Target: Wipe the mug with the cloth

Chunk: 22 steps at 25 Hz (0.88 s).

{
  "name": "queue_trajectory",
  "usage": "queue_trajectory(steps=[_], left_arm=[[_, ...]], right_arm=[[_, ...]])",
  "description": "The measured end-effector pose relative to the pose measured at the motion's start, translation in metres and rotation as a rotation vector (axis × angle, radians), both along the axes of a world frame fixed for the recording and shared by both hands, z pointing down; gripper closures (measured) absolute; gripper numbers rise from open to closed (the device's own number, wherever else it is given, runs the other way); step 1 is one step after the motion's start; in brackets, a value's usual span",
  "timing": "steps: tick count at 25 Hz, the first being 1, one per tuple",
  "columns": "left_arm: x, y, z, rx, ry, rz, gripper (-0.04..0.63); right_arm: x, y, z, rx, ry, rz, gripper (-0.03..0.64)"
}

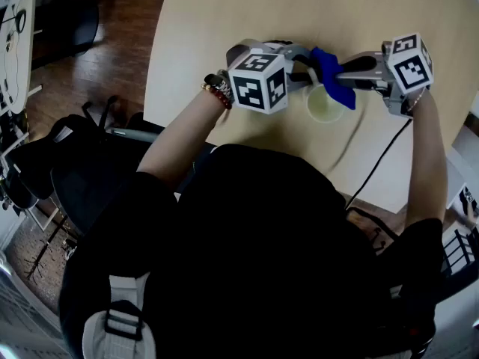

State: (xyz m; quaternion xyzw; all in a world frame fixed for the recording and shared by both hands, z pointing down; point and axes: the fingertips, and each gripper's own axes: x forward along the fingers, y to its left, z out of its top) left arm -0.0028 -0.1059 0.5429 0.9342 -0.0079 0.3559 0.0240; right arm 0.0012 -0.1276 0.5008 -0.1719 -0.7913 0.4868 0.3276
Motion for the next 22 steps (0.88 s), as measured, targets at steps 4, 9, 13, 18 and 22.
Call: queue_trajectory(steps=[4,9,13,18,22], left_arm=[[0.008,-0.005,-0.004,-0.002,0.008,0.001,0.500],[0.012,-0.007,-0.005,0.008,0.010,-0.003,0.497],[0.008,-0.004,-0.004,0.017,0.013,-0.022,0.495],[-0.001,-0.004,-0.002,0.022,0.022,-0.090,0.494],[-0.019,-0.010,-0.003,0.023,0.017,-0.216,0.494]], right_arm=[[0.005,-0.001,0.017,-0.009,0.041,-0.046,0.543],[0.013,0.005,0.048,0.064,0.142,-0.070,0.543],[0.010,0.007,0.052,0.308,0.195,-0.080,0.543],[0.019,0.004,0.045,0.452,0.224,0.111,0.543],[0.029,-0.006,0.010,0.407,0.091,0.352,0.543]])
